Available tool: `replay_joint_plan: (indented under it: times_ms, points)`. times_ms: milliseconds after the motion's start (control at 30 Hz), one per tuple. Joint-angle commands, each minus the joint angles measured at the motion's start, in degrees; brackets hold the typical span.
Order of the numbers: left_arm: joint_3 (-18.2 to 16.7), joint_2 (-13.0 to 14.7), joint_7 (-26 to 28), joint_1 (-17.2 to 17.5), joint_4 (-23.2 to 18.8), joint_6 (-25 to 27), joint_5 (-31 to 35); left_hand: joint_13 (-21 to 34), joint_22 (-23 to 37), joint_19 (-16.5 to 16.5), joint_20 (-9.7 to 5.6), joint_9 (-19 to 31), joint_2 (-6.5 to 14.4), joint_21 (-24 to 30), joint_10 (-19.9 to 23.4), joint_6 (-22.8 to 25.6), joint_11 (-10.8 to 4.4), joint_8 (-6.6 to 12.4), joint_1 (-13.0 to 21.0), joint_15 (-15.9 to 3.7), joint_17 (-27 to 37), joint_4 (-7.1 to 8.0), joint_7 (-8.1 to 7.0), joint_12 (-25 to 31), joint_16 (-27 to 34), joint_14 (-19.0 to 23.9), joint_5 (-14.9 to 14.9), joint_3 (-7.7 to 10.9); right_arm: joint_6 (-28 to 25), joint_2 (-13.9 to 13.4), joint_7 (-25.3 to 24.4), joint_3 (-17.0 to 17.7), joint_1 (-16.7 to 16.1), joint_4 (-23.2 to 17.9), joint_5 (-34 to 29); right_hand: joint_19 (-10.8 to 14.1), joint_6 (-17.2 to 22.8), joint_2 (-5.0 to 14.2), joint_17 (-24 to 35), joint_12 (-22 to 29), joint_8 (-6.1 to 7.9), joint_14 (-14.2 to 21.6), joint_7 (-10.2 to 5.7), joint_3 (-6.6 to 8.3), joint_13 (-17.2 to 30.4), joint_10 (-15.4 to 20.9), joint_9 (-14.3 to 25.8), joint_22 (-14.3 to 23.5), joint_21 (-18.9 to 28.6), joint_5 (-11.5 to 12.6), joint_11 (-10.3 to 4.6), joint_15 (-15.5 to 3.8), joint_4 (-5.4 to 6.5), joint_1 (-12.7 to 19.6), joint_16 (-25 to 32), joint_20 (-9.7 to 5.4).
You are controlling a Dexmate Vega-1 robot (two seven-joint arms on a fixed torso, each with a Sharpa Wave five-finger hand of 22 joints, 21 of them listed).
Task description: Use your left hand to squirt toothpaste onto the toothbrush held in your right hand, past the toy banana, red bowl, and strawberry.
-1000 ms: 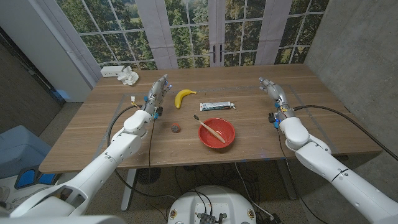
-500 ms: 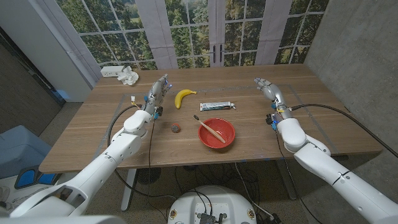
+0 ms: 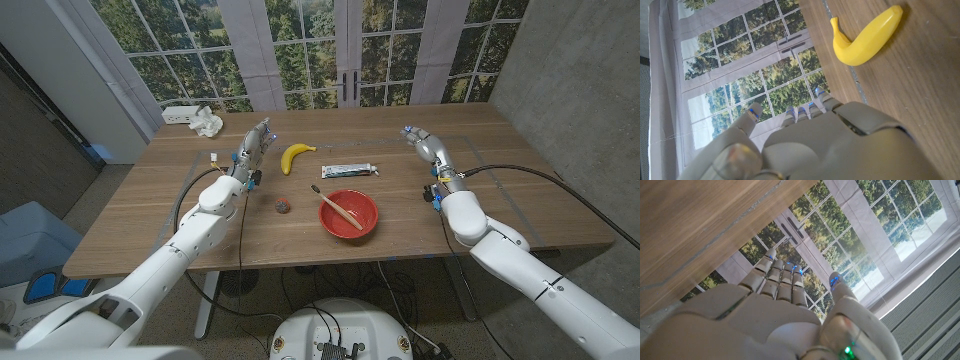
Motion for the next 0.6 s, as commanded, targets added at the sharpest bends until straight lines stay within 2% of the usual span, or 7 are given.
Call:
replay_joint_plan:
  times_ms: [33, 200, 433, 600]
  points:
    - [0.1, -0.2, -1.3, -0.9, 1.4, -0.4, -0.4, 0.3, 0.2, 0.5, 0.01, 0.3, 2.4, 0.1, 0.3, 0.2, 0.08, -0.04, -0.5, -1.15, 0.1, -0.22, 0.03, 0.2, -0.1, 0.2, -0.3, 0.06, -2.8, 0.0, -1.6, -1.4, -0.8, -3.2, -4.3, 0.4, 0.3, 0.05, 0.3, 0.2, 0.23, 0.5, -0.42, 0.36, 0.2, 0.6, 0.2, 0.2, 0.0, 0.5, -0.27, -0.21, -0.98, 1.3, 0.7, 0.12]
    - [0.2, -0.4, -2.0, -1.3, 2.1, -0.9, -0.6, 0.3, 0.2, 0.5, 0.0, 0.3, 2.4, 0.1, 0.3, 0.2, 0.1, -0.05, -0.5, -1.15, 0.1, -0.28, 0.06, 0.2, -0.1, 0.2, -0.3, 0.06, -3.7, 0.0, -1.8, -1.9, -1.2, -4.3, -5.5, 0.7, 0.4, -0.07, 0.5, 0.2, 0.26, 0.8, -0.58, 0.57, 0.3, 0.9, 0.3, 0.2, 0.0, 0.8, -0.24, -0.39, -1.76, 2.2, 1.0, 0.1]
    - [0.4, -0.4, -2.7, -1.5, 2.6, -1.0, -0.7, 0.3, 0.2, 0.5, -0.01, 0.3, 2.4, 0.1, 0.4, 0.2, 0.17, -0.07, -0.6, -1.13, 0.1, -0.36, 0.04, 0.2, -0.1, 0.2, -0.3, 0.07, -4.8, -0.1, -2.5, -2.8, -1.8, -5.7, -8.1, 0.8, 0.7, -0.03, 0.7, 0.3, 0.33, 1.1, -0.76, 0.66, 0.4, 1.2, 0.3, 0.3, 0.0, 0.9, -0.54, -0.78, -2.11, 2.8, 1.2, 0.04]
    - [0.5, -0.4, -2.8, -1.6, 2.7, -1.2, -0.5, 0.3, 0.2, 0.5, 0.03, 0.3, 2.5, 0.1, 0.4, 0.2, 0.1, -0.08, -0.6, -1.16, 0.1, -0.41, 0.05, 0.1, -0.2, 0.2, -0.3, 0.07, -7.3, -0.1, -3.9, -3.4, -2.3, -7.1, -11.4, 1.4, 1.1, 0.04, 1.1, 0.5, 0.42, 1.7, -0.75, 0.75, 0.5, 1.7, 0.3, 0.4, 0.2, 1.2, -0.58, -0.98, -2.43, 3.5, 1.7, 0.62]
